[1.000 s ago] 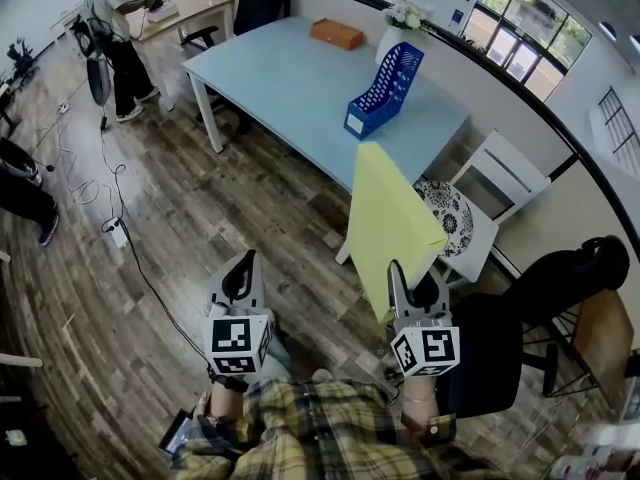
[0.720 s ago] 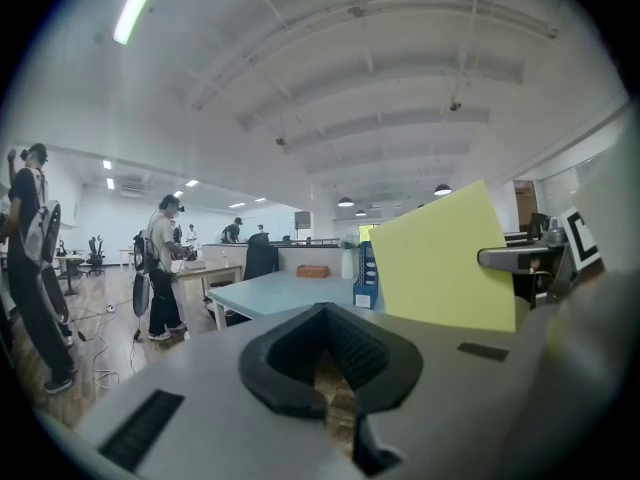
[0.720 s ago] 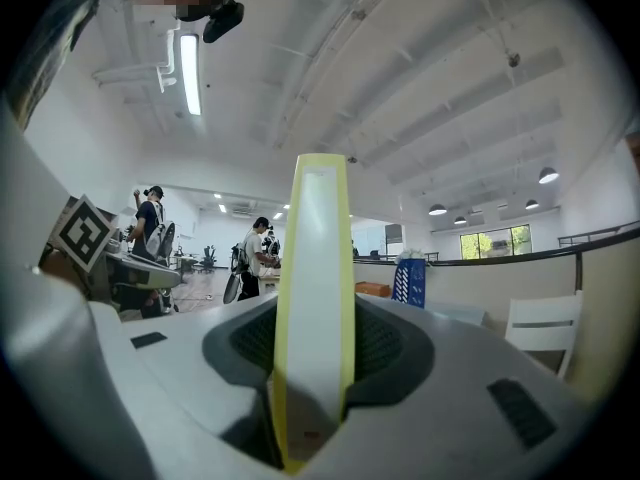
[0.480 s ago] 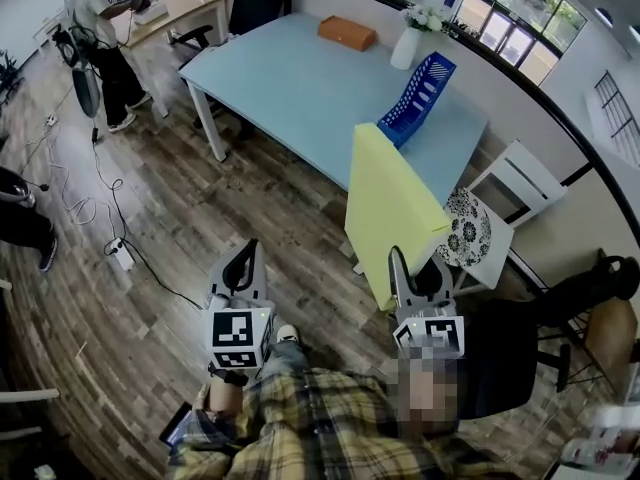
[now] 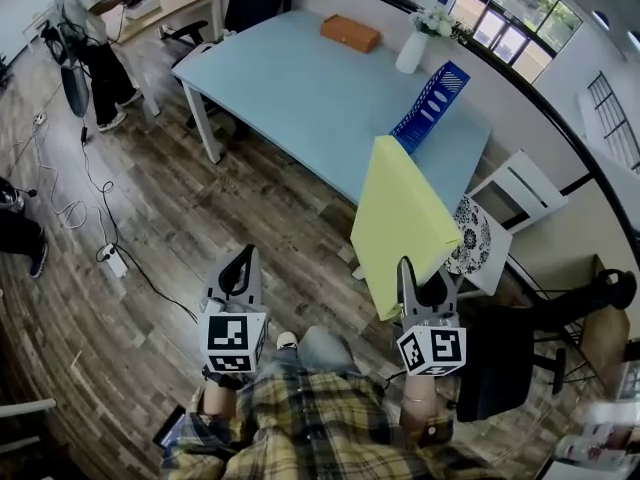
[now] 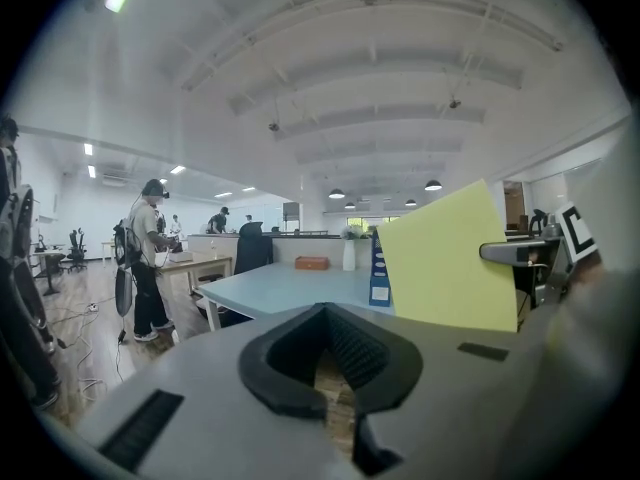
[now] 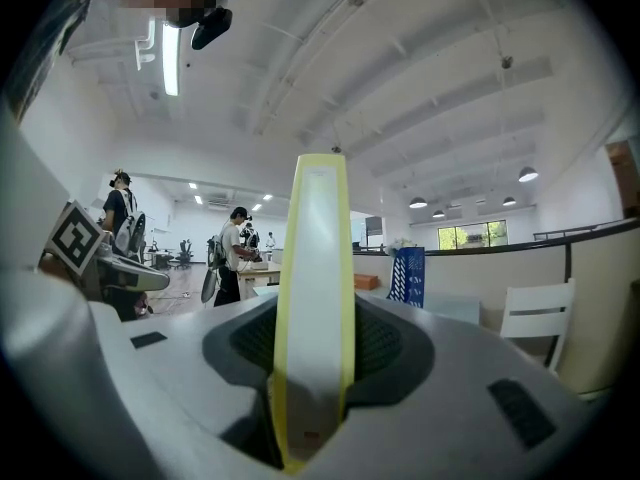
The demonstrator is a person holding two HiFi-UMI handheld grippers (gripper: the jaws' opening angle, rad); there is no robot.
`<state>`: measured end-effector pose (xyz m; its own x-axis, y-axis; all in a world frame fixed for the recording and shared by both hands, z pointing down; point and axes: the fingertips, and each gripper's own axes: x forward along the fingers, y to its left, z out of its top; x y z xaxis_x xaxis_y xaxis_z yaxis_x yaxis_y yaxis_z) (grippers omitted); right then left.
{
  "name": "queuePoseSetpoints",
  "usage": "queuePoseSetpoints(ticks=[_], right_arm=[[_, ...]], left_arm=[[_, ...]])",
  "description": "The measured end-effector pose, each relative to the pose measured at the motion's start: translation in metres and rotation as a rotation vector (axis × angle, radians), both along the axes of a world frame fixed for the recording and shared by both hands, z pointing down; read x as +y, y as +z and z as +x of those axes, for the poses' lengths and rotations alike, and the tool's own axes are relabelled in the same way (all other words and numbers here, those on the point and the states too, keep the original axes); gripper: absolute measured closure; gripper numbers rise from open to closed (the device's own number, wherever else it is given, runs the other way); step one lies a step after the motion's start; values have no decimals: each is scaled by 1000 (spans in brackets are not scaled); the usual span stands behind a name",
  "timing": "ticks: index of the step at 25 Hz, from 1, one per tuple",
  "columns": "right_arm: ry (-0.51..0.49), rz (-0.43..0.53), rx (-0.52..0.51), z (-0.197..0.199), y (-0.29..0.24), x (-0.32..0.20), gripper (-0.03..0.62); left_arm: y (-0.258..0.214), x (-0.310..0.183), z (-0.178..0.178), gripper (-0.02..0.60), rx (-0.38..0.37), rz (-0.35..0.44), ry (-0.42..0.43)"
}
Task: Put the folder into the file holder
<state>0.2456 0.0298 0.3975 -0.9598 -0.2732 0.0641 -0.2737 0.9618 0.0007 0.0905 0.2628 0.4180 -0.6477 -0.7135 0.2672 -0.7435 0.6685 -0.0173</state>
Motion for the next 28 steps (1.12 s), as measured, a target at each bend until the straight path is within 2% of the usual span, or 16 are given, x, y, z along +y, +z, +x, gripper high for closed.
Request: queuePoseSetpoints(ticks=[8, 15, 21, 28], right_arm=[[18, -11, 10, -38, 4, -19, 427], [16, -34, -7, -108, 11, -49, 427], [10, -70, -32, -168, -2, -83, 427], [64, -75, -44, -214, -11, -128, 427]], left_arm=[[14, -22, -35, 589, 20, -8, 24], [20, -66, -109, 589, 11, -16, 61], [4, -124, -179, 589, -14, -9, 101], [-3, -183, -235, 589, -14, -6, 169]])
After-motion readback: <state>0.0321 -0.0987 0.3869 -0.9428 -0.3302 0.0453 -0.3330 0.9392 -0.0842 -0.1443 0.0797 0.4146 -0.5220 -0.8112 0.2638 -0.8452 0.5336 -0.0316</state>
